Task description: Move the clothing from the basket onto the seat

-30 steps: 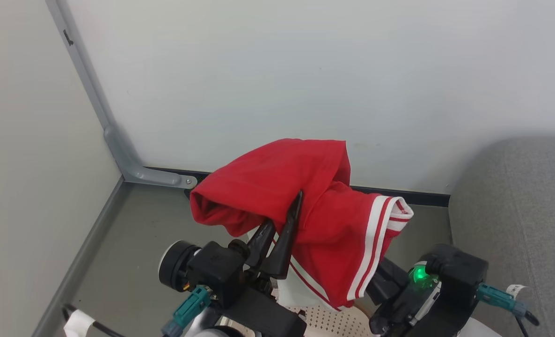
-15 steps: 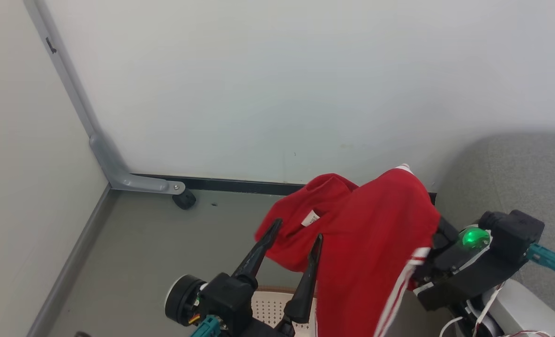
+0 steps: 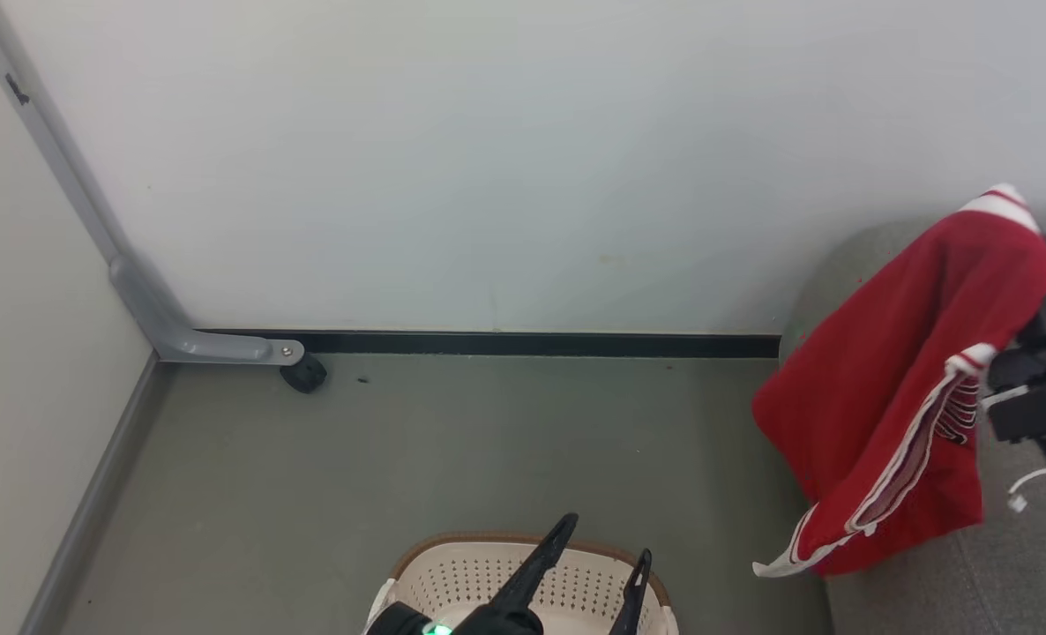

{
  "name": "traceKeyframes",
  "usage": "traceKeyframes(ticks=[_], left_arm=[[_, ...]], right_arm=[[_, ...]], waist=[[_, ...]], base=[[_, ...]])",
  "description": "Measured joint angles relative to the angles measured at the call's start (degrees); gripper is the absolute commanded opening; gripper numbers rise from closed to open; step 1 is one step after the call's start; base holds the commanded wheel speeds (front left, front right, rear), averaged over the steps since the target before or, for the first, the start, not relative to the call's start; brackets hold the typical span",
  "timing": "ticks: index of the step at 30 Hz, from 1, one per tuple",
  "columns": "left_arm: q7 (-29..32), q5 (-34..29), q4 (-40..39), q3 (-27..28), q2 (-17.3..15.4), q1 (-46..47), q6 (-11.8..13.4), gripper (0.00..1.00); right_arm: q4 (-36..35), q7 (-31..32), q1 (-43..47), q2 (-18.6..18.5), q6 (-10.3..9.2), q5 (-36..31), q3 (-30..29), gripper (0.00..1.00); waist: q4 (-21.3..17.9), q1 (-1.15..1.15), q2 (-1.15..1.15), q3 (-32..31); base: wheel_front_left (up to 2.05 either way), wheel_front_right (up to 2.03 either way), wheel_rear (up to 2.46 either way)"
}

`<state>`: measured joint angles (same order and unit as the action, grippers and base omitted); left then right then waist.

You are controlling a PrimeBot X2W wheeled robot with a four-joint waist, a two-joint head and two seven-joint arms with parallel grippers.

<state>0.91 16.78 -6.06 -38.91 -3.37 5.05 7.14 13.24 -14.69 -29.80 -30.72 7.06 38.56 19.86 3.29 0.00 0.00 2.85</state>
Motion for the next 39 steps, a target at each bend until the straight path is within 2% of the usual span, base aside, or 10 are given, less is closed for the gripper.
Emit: traceKeyframes(ticks=[8,14,22,28,35,39], left_arm=[[-1.12,-0.81,0.11,-2.78,-0.01,-0.60,0.00,1.00],[-2.76,-2.78,0.14,-4.99,-0.04,-0.36,0.00,1.00],[-5.35,-3.93,0.13,-7.43,-0.08,1.98,0.00,1.00],[-7.72,-4.37,0.11,-7.94,-0.05,4.91,0.00,1.00],[-10.56,-5.93,-0.11,-9.25,-0.04,8.36,0.00,1.00],[-11.92,-5.93,-0.02,-10.16,0.00,10.24,0.00,1.00]], right_arm=[[4.67,-0.01,-4.29,-8.08,0.00,1.00,-8.67,0.00],[6.45,-0.01,-7.32,-12.56,0.00,2.04,-13.71,0.00],[9.57,-0.01,-9.72,-18.95,0.01,5.59,-17.01,0.00],[15.33,-0.02,-9.99,-23.73,0.01,8.03,-20.58,0.00],[23.01,-0.01,-10.91,-27.67,0.01,9.94,-26.79,0.00],[24.30,-0.02,-10.92,-28.75,0.01,10.60,-26.36,0.00]], waist=[[-1.19,0.00,0.00,2.62],[-1.50,0.00,0.00,5.42],[-1.45,0.01,0.01,10.53],[-1.06,0.01,0.01,15.17],[-0.50,0.01,0.01,20.92],[-0.21,0.01,0.01,24.22]], base=[[0.00,0.00,0.00],[0.00,0.00,0.00],[0.00,0.00,0.00],[0.00,0.00,0.00],[0.00,0.00,0.00],[0.00,0.00,0.00]])
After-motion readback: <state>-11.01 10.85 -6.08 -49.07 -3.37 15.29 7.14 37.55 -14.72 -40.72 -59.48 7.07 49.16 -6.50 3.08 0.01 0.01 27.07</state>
